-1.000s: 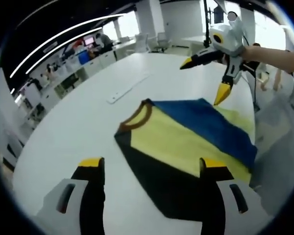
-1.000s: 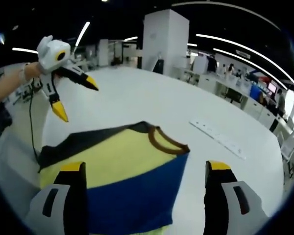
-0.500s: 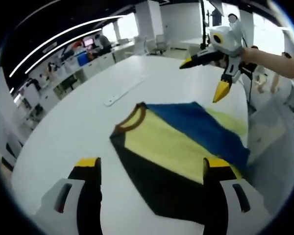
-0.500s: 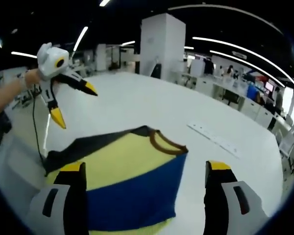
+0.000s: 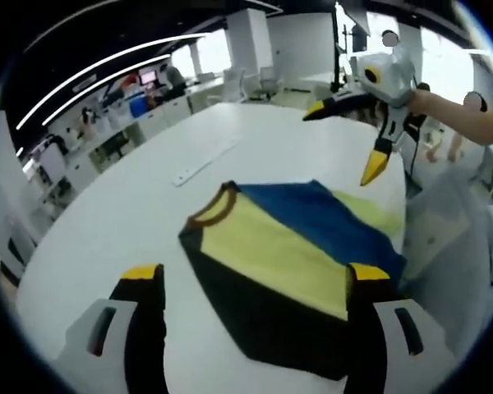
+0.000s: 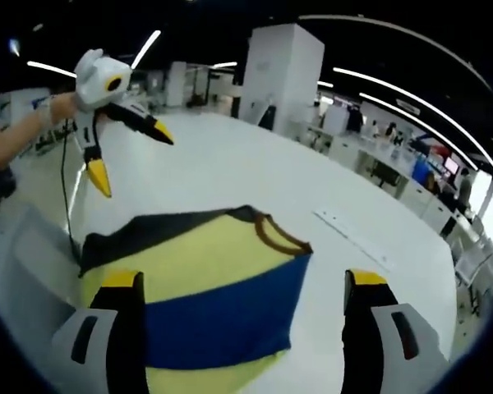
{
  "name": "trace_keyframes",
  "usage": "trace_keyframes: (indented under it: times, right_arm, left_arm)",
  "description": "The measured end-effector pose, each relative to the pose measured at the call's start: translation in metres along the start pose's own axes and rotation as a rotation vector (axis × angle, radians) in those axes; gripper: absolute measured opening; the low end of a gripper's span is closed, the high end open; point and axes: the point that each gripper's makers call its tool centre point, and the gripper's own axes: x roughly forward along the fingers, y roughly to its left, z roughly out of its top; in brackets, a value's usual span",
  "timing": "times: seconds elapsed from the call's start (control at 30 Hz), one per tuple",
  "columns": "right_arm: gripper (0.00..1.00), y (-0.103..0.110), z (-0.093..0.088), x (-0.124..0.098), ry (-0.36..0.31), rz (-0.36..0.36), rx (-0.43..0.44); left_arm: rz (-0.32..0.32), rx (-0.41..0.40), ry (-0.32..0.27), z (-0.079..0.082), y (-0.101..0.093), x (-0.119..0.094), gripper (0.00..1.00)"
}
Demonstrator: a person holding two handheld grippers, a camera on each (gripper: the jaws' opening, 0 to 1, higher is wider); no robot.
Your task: Fold the garment on the visible template until the final outline fits inside the template.
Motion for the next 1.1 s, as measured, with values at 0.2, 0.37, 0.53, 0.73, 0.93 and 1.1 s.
trace_keyframes:
  times: [0.2,0.37,0.53,0.73,0.93,1.1]
  right_arm:
    - [1.00,0.007,0.008,-0.012,-0.029,-0.003,0.010]
    - [1.00,0.014,0.017,-0.021,-0.054,-0.007,0.011]
    - [1.00,0.018,0.020,-0.027,-0.053,-0.022,-0.014]
    - [1.00,0.031,0.017,-0.032,-0.054,0.003,0.001]
    - [1.00,0.036,0.016,-0.039,-0.057,0.000,0.004]
    - [1.00,0.038,0.012,-0.044,-0.050,-0.008,0.002]
  left_arm:
    - [0.004,-0.017,0.003,-0.006,-0.008,-0.006,0.90]
    - [-0.004,-0.023,-0.001,-0.008,-0.017,-0.011,0.93]
    - [0.014,-0.033,-0.016,-0.006,-0.017,-0.015,0.97]
    - [0.010,-0.035,-0.015,-0.007,-0.022,-0.019,1.00]
    - [0.003,-0.038,-0.021,-0.005,-0.029,-0.024,1.00]
    - [0.016,-0.046,-0.032,-0.005,-0.029,-0.026,1.00]
